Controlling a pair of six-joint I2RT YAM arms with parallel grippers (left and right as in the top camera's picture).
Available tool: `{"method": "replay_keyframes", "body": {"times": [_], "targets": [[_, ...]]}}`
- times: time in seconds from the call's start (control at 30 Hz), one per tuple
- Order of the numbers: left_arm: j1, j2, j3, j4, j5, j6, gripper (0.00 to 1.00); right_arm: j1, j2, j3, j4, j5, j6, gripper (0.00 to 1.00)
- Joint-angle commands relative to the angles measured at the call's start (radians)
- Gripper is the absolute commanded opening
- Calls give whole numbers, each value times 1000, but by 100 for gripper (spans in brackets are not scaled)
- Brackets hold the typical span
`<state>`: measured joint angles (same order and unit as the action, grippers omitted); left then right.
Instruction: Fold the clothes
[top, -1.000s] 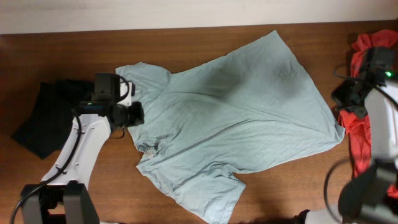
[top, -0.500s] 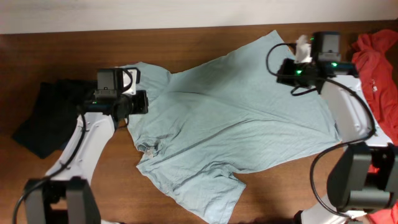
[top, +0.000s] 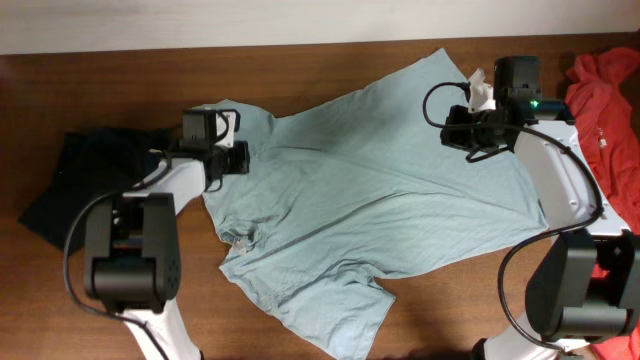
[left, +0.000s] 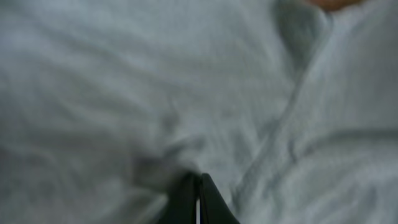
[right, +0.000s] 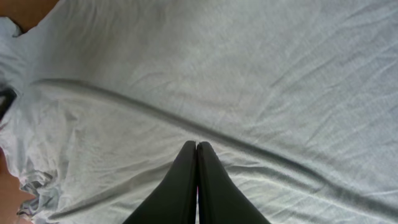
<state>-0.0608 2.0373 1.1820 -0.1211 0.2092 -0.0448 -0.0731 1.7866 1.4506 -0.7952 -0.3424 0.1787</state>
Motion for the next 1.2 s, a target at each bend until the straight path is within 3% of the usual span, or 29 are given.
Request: {"method": "replay_keyframes", "body": {"times": [0.0, 0.23, 0.5, 0.8, 0.9, 0.97, 1.07, 1.17], "targets": [[-2, 104, 84, -35, -4, 19, 4, 0, -15, 1, -16, -13, -10, 4], [1, 326, 392, -185, -49, 21, 4, 0, -15, 1, -46, -13, -10, 4], [56, 653, 934, -406, -49, 32, 3, 0, -15, 1, -92, -8, -10, 4], [110, 720, 1329, -571, 29, 46, 5, 0, -15, 1, -111, 65, 17, 4], [109, 717, 1464, -687, 32, 92, 13, -2, -15, 1, -126, 117, 75, 4], [109, 713, 1562, -784, 31, 113, 24, -11, -15, 1, -144, 151, 109, 8], [110, 699, 1726, -965, 31, 118, 41, -42, -14, 1, -190, 192, 143, 26], [109, 682, 1891, -1167, 40, 117, 44, -86, -13, 0, -248, 198, 152, 33]]}}
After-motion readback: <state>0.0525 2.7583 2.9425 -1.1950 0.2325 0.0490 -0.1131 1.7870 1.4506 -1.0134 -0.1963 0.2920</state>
